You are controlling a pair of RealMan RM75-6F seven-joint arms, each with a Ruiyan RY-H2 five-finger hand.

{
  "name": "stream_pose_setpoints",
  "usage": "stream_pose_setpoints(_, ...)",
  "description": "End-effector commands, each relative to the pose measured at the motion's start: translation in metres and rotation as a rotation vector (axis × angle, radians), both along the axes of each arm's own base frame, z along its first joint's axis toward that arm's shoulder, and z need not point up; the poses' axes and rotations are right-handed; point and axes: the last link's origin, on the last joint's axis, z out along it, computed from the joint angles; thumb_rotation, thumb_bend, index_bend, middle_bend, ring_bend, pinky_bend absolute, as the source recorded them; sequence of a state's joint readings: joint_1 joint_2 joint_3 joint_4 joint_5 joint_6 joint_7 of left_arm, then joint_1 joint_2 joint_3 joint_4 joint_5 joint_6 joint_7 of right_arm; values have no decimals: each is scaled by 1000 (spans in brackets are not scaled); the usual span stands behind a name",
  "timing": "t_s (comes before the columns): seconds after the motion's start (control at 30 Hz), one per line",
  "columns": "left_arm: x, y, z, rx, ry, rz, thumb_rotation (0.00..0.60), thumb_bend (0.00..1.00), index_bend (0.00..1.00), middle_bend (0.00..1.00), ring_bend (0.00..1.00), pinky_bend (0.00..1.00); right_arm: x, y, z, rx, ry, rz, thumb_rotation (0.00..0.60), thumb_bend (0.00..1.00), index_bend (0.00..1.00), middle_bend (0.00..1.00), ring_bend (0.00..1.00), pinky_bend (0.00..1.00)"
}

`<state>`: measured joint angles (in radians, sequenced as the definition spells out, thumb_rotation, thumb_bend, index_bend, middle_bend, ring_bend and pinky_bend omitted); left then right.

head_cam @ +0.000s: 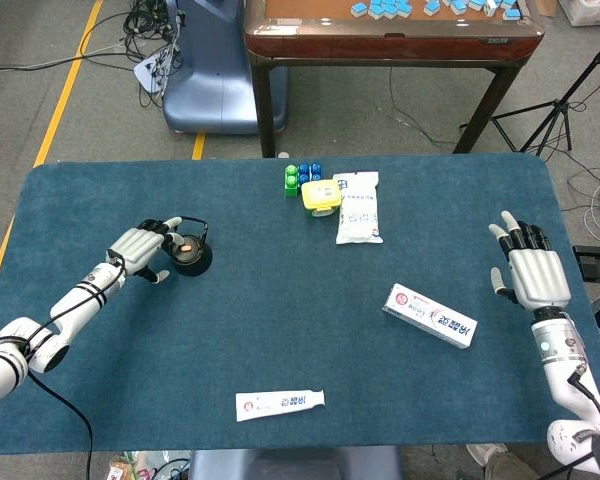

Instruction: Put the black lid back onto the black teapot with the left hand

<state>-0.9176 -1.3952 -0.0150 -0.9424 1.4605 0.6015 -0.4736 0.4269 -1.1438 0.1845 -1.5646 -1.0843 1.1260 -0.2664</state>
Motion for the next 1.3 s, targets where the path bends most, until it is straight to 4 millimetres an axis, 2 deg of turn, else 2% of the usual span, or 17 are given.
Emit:
stream_pose_setpoints(0.03,-1,-1,-1,1,-6,2,600,305,249,0,0,0,0,1,1,-2,2,2,600,517,117,0,0,0)
stream_pose_setpoints(0.9,-11,-11,6,29,-63,-1,600,305,260,0,0,0,8,5,2,-6,9,9,600,517,117,0,0,0)
stream_pose_setpoints(1.3,-18,-17,-4,21,-59,2,600,306,271,0,0,0,10,6,1,4,4,15,600,517,117,0,0,0)
